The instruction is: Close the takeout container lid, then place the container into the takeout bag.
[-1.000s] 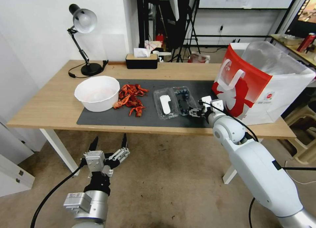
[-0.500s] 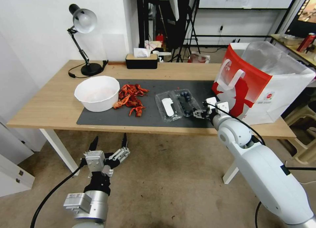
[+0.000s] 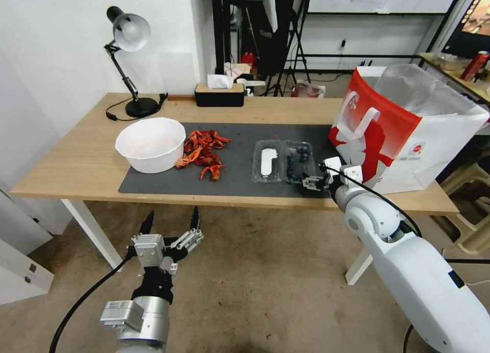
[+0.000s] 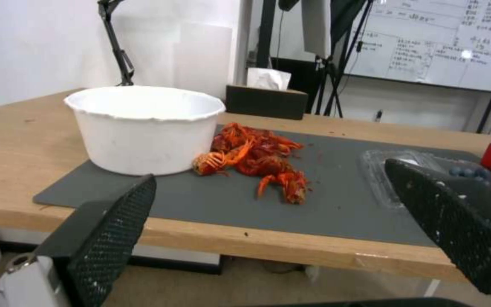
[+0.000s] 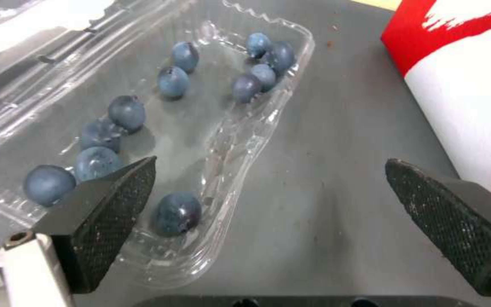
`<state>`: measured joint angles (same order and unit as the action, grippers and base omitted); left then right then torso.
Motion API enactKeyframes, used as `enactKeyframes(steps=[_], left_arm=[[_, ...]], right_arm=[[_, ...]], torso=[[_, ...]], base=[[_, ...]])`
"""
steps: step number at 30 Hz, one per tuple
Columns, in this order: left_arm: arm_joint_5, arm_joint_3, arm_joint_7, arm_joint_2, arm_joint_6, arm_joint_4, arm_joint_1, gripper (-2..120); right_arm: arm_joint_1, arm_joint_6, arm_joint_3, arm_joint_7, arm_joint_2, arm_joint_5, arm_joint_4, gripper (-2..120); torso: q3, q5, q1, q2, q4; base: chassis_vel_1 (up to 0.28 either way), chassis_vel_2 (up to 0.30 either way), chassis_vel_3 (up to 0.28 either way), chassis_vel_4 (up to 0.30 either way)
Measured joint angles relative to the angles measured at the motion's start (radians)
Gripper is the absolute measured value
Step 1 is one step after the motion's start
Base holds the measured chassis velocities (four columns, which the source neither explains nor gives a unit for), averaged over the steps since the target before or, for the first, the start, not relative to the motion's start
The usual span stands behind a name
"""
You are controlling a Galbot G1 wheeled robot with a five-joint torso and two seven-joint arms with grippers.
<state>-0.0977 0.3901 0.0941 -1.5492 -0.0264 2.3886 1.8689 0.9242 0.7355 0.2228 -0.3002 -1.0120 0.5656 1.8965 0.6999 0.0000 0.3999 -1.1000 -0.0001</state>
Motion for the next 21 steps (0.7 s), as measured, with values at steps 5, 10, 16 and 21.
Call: enactKeyframes(steps=[5, 10, 16, 21], left_arm=[[0.012, -0.01, 0.0, -0.007, -0.008, 0.004, 0.009, 100], [0.015, -0.011, -0.002, -0.007, -0.017, 0.008, 0.014, 100], [0.018, -0.011, -0.003, -0.007, -0.025, 0.013, 0.02, 100], [0.015, -0.009, -0.004, 0.005, -0.025, 0.012, 0.013, 100]], right_arm=[[0.013, 0.0, 0.026, 0.018, -0.003, 0.01, 0.03, 100], [0.035, -0.011, 0.082, 0.054, 0.001, 0.042, 0.095, 100], [0.127, -0.16, 0.153, 0.112, 0.022, 0.061, 0.183, 100], [0.305, -0.408, 0.222, 0.182, 0.01, 0.043, 0.251, 100]], torso=[[0.0, 0.0, 0.0, 0.0, 0.0001], [0.0, -0.0002, 0.0, 0.0, 0.0002], [0.0, -0.0003, 0.0, 0.0, 0.0001], [0.0, -0.0001, 0.0, 0.0, 0.0]], base=[[0.0, 0.0, 0.0, 0.0], [0.0, 0.0, 0.0, 0.0], [0.0, 0.0, 0.0, 0.0], [0.0, 0.0, 0.0, 0.0]])
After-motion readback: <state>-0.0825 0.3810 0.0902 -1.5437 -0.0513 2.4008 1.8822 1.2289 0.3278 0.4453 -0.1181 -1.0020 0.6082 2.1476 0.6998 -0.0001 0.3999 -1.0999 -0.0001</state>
